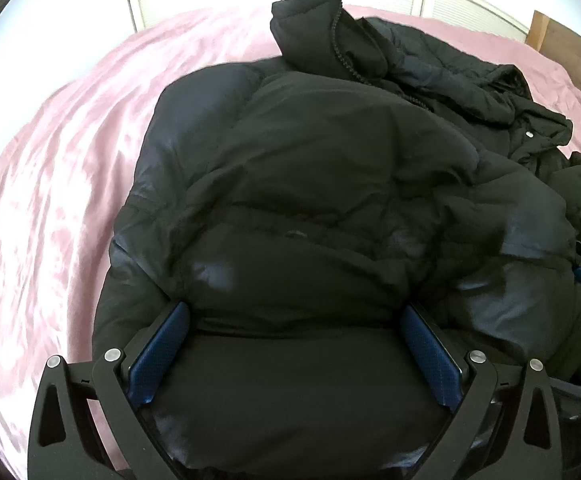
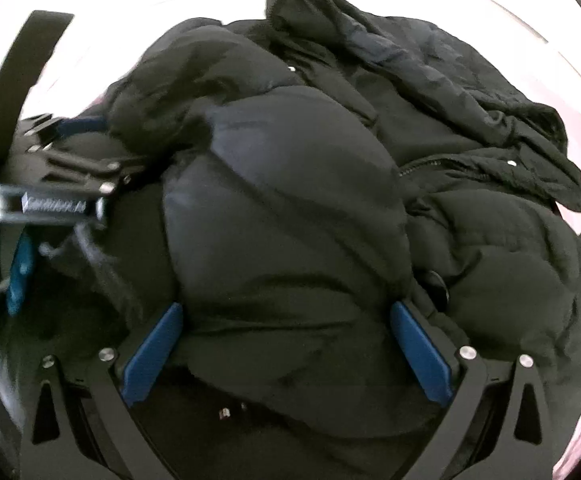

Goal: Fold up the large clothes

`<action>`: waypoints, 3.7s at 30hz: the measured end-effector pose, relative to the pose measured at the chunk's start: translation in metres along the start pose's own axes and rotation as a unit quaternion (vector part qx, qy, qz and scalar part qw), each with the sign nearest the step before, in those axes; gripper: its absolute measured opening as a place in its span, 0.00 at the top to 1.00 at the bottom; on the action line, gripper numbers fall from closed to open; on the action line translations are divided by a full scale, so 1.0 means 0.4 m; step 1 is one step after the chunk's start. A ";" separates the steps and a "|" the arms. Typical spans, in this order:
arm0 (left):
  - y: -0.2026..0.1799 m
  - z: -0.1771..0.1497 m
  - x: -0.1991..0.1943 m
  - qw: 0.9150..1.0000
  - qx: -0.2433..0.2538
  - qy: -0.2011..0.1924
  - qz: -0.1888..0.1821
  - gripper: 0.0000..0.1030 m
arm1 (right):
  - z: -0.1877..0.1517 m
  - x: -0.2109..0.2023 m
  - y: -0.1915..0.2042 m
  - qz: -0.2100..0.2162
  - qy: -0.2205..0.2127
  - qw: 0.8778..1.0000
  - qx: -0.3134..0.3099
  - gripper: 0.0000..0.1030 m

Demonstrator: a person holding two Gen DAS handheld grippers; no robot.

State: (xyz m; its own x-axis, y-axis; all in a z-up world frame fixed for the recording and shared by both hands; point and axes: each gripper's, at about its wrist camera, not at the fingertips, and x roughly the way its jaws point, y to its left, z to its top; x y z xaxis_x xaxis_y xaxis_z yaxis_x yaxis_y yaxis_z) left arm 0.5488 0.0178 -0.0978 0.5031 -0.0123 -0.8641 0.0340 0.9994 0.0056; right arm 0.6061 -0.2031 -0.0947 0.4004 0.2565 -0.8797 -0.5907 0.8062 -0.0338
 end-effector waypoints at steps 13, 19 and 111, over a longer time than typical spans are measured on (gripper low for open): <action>0.096 0.165 -0.212 0.996 -0.039 -0.049 -0.059 0.01 | -0.017 -0.242 -0.401 0.026 -0.060 0.987 0.145 0.00; 0.126 0.359 -0.114 0.996 -0.057 -0.026 -0.070 0.01 | 0.092 -0.256 -0.660 -0.013 -0.102 0.969 0.225 0.00; 0.110 0.191 -0.158 0.984 -0.078 0.018 -0.158 0.41 | -0.067 -0.308 -0.481 0.009 -0.094 0.962 0.258 0.42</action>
State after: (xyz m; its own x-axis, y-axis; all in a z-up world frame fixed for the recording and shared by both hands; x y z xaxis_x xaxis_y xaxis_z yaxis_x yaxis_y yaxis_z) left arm 0.5846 0.0600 -0.0045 0.4573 -0.3252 -0.8277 0.0501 0.9387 -0.3412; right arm 0.6517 -0.4039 0.0075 0.5424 0.3251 -0.7747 -0.1923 0.9456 0.2623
